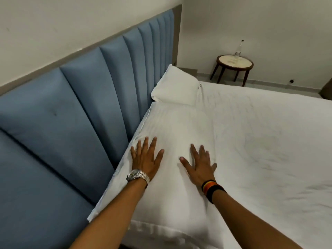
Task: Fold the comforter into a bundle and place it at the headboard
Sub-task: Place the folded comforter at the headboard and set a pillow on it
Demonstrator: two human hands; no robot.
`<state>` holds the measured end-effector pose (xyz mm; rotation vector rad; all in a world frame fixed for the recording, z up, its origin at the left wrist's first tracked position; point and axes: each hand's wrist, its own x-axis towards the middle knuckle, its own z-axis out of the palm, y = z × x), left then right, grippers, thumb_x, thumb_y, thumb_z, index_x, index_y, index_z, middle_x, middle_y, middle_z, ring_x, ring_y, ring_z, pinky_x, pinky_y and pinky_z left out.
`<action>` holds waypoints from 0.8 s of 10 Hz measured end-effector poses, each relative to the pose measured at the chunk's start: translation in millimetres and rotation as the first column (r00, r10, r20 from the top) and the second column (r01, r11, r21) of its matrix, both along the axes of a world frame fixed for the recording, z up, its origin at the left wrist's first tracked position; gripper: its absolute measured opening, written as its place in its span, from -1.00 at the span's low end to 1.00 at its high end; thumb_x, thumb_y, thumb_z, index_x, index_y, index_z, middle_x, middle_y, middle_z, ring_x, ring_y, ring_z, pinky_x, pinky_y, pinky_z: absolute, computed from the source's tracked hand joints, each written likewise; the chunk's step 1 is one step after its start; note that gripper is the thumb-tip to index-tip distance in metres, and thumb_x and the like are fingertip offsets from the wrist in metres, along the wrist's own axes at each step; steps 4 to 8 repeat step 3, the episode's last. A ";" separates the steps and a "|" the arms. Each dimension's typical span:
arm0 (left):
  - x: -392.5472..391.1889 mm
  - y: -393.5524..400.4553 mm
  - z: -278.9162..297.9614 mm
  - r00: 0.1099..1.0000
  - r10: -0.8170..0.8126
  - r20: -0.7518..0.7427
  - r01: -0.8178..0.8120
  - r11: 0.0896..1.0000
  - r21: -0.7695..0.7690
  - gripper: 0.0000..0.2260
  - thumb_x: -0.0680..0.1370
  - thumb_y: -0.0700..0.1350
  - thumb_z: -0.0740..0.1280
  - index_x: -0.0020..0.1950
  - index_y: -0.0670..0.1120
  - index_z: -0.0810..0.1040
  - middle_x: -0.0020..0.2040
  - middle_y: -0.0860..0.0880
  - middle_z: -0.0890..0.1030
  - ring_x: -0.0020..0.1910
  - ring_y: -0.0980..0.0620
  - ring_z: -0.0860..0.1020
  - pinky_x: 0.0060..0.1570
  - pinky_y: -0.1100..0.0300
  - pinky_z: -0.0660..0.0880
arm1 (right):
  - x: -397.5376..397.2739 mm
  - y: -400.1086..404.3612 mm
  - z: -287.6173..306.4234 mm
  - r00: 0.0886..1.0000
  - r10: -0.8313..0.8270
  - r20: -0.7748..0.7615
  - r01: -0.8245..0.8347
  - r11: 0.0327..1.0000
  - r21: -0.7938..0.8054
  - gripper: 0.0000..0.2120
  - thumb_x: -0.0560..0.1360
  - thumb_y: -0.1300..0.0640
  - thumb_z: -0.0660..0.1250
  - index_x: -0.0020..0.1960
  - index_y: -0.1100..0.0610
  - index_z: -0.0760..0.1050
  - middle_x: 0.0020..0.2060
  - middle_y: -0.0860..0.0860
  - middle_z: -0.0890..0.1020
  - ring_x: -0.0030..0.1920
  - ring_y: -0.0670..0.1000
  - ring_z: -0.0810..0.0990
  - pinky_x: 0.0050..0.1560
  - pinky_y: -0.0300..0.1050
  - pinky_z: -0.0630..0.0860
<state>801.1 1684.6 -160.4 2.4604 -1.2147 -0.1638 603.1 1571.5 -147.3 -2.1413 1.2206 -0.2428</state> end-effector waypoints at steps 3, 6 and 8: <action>9.2 -125.6 273.7 0.900 -0.065 0.431 0.248 0.890 -0.382 -0.42 0.68 0.22 -0.01 0.66 0.01 0.24 0.65 -0.15 0.25 0.64 -0.23 0.17 0.60 -0.26 -0.04 | -93.1 46.9 331.1 0.519 0.245 0.819 0.176 0.907 -0.382 -0.91 0.55 0.08 0.46 0.00 0.09 0.68 -0.10 0.06 0.76 -0.06 0.05 0.74 0.09 0.13 0.66; 9.2 -125.6 273.7 0.900 -0.065 0.431 0.248 0.890 -0.382 -0.42 0.68 0.22 -0.01 0.66 0.01 0.24 0.65 -0.15 0.25 0.64 -0.23 0.17 0.60 -0.26 -0.04 | -93.1 46.9 331.1 0.519 0.245 0.819 0.176 0.907 -0.382 -0.91 0.55 0.08 0.46 0.00 0.09 0.68 -0.10 0.06 0.76 -0.06 0.05 0.74 0.09 0.13 0.66; 9.2 -125.6 273.7 0.900 -0.065 0.431 0.248 0.890 -0.382 -0.42 0.68 0.22 -0.01 0.66 0.01 0.24 0.65 -0.15 0.25 0.64 -0.23 0.17 0.60 -0.26 -0.04 | -93.1 46.9 331.1 0.519 0.245 0.819 0.176 0.907 -0.382 -0.91 0.55 0.08 0.46 0.00 0.09 0.68 -0.10 0.06 0.76 -0.06 0.05 0.74 0.09 0.13 0.66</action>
